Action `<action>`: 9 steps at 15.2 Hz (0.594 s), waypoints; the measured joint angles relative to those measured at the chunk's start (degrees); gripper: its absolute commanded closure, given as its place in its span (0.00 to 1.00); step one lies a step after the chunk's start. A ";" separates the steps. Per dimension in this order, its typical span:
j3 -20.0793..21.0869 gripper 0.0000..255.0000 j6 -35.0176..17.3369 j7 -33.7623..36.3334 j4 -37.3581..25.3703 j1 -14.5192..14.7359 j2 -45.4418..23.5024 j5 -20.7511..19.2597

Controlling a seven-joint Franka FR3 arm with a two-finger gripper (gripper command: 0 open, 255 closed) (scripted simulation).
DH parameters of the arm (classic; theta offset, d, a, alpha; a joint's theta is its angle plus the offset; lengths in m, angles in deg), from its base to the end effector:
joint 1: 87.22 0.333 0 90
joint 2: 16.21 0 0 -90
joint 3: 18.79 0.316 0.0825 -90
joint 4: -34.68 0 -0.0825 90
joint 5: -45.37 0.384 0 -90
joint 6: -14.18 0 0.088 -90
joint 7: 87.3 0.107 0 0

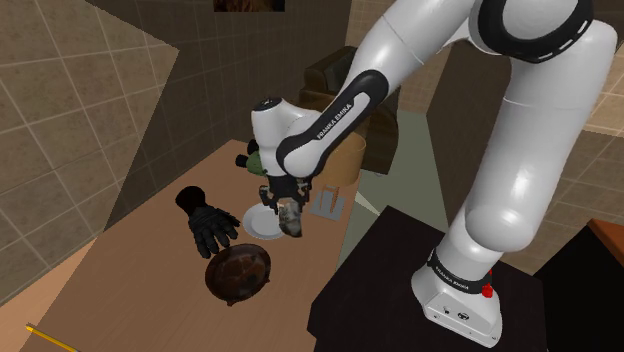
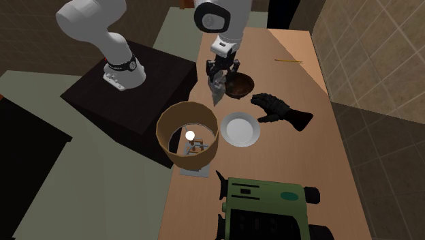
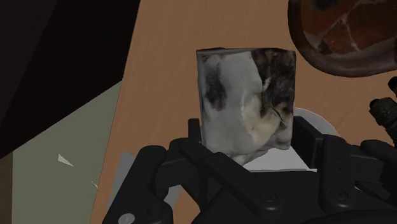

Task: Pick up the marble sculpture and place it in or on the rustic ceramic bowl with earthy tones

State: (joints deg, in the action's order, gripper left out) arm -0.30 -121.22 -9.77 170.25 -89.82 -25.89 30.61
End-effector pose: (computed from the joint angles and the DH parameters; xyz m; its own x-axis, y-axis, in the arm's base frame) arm 0.4721 0.1337 0.2461 0.6420 -0.7645 0.0571 -0.7596 -0.6242 0.1829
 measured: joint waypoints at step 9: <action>3.47 1.00 5.92 11.69 -13.23 8.44 -9.70 -1.63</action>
State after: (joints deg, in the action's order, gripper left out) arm 3.17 -115.30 1.92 157.01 -81.39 -35.59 28.98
